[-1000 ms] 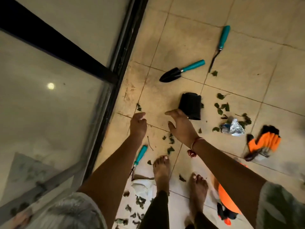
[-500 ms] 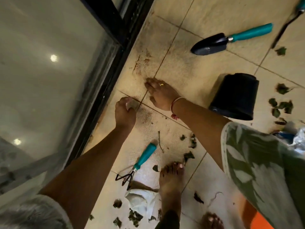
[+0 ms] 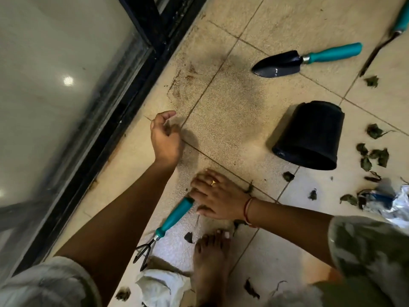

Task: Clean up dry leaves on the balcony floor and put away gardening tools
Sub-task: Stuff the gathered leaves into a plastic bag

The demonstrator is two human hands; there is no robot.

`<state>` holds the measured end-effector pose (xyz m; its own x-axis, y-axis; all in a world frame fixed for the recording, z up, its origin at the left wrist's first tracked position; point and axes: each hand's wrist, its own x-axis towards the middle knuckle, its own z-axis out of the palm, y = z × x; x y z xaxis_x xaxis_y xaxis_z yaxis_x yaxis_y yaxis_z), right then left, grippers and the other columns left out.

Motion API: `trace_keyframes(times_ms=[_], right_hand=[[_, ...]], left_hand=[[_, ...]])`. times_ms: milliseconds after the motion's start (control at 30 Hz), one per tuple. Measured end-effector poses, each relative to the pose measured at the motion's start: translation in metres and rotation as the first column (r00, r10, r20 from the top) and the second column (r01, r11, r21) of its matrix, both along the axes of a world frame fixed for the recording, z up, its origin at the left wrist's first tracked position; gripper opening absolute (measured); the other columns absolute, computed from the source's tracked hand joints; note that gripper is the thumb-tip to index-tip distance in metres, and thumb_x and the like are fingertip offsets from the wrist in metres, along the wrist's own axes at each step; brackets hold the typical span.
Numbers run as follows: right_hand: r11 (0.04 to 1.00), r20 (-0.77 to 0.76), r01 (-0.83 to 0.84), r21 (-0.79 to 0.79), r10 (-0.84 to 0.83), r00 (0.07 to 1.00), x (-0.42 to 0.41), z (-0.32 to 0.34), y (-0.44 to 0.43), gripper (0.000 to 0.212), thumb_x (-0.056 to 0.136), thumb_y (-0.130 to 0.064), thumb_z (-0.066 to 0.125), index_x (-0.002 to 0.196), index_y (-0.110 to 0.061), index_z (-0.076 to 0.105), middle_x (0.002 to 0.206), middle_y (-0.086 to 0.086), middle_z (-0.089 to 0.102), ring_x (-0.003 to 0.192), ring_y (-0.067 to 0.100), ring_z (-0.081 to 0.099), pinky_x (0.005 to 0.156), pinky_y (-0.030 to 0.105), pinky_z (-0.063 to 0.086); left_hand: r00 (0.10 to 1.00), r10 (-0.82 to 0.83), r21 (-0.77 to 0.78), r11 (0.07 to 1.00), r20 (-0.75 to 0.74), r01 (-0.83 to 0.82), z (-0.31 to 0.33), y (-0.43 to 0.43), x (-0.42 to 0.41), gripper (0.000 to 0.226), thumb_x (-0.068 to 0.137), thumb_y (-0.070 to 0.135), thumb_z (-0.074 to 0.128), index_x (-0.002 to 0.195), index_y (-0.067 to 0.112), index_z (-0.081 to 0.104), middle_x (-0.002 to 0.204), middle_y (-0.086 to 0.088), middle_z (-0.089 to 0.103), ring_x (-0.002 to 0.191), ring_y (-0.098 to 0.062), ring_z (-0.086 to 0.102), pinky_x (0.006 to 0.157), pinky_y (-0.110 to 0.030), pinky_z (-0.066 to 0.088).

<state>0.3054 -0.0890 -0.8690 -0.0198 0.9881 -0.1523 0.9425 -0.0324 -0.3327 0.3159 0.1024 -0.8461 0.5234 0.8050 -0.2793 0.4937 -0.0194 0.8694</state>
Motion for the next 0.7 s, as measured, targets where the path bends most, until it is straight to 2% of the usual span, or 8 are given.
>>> trace_keyframes(times_ms=[133,233,333,400,500,567,633,700], right_hand=[[0.988,0.028,-0.025,0.152,0.021,0.999,0.005,0.003,-0.023,0.019,0.090,-0.024,0.048,0.100,-0.015,0.060,0.099,0.005,0.063,0.094,0.024,0.059,0.092,0.039,0.046],[0.982,0.041,0.007,0.187,-0.015,0.999,0.026,0.004,-0.064,0.014,0.092,-0.019,0.046,0.091,-0.015,0.060,0.089,0.004,0.061,0.084,0.022,0.059,0.087,0.038,0.047],[0.967,0.062,0.189,0.172,-0.203,0.977,0.049,0.004,-0.089,0.019,0.092,-0.028,0.046,0.093,-0.015,0.060,0.090,0.004,0.060,0.086,0.024,0.059,0.091,0.038,0.042],[0.955,0.040,0.239,0.174,-0.249,0.968,0.046,0.009,-0.079,0.020,0.090,-0.030,0.048,0.098,-0.016,0.060,0.096,0.005,0.060,0.089,0.023,0.058,0.090,0.037,0.042],[0.982,0.049,0.055,0.182,-0.065,0.997,0.011,0.013,-0.047,0.027,0.091,-0.037,0.046,0.107,-0.019,0.058,0.108,0.004,0.060,0.099,0.022,0.056,0.094,0.040,0.043],[0.989,0.087,-0.072,0.126,0.061,0.994,-0.010,0.010,-0.038,0.028,0.090,-0.038,0.047,0.107,-0.018,0.057,0.109,0.005,0.059,0.099,0.023,0.056,0.096,0.042,0.040],[0.993,0.120,-0.066,0.098,0.054,0.991,-0.015,0.002,-0.046,0.026,0.091,-0.036,0.043,0.105,-0.018,0.055,0.108,0.005,0.058,0.099,0.025,0.056,0.098,0.044,0.037],[0.993,0.162,0.017,0.116,-0.036,0.986,-0.009,-0.005,-0.060,0.022,0.093,-0.032,0.041,0.102,-0.017,0.056,0.104,0.006,0.058,0.096,0.026,0.056,0.100,0.047,0.035]], left_hand=[[0.997,-0.072,0.035,0.997,0.019,0.072,-0.008,-0.005,0.008,0.024,0.087,0.003,0.051,0.103,0.019,0.058,0.124,-0.010,0.055,0.113,-0.012,0.052,0.083,-0.004,0.040],[0.992,-0.127,0.084,0.989,0.013,0.126,-0.001,-0.004,0.014,0.026,0.086,0.000,0.049,0.103,0.017,0.059,0.122,-0.012,0.056,0.115,-0.016,0.051,0.081,-0.001,0.038],[0.975,-0.220,0.133,0.966,-0.020,0.220,0.009,-0.002,0.011,0.026,0.086,0.003,0.048,0.098,0.021,0.062,0.118,-0.009,0.058,0.112,-0.014,0.052,0.085,-0.015,0.041],[0.953,-0.293,0.173,0.938,-0.071,0.301,0.011,-0.003,0.004,0.026,0.086,0.003,0.048,0.095,0.021,0.064,0.115,-0.007,0.060,0.111,-0.015,0.052,0.085,-0.023,0.043],[0.936,-0.332,0.211,0.913,-0.113,0.349,0.012,-0.003,-0.010,0.027,0.085,0.003,0.048,0.096,0.022,0.064,0.112,-0.005,0.059,0.107,-0.017,0.053,0.081,-0.028,0.044],[0.938,-0.328,0.216,0.913,-0.111,0.345,0.010,-0.002,-0.015,0.026,0.084,0.008,0.047,0.095,0.024,0.064,0.110,-0.002,0.058,0.104,-0.025,0.055,0.075,-0.033,0.046],[0.940,-0.325,0.204,0.918,-0.102,0.340,0.008,-0.005,-0.015,0.026,0.083,0.012,0.046,0.096,0.025,0.064,0.109,0.000,0.057,0.104,-0.028,0.056,0.074,-0.038,0.048],[0.938,-0.333,0.207,0.915,-0.096,0.346,0.008,-0.008,-0.013,0.026,0.085,0.009,0.048,0.097,0.024,0.064,0.111,-0.004,0.058,0.108,-0.024,0.054,0.081,-0.036,0.048]])
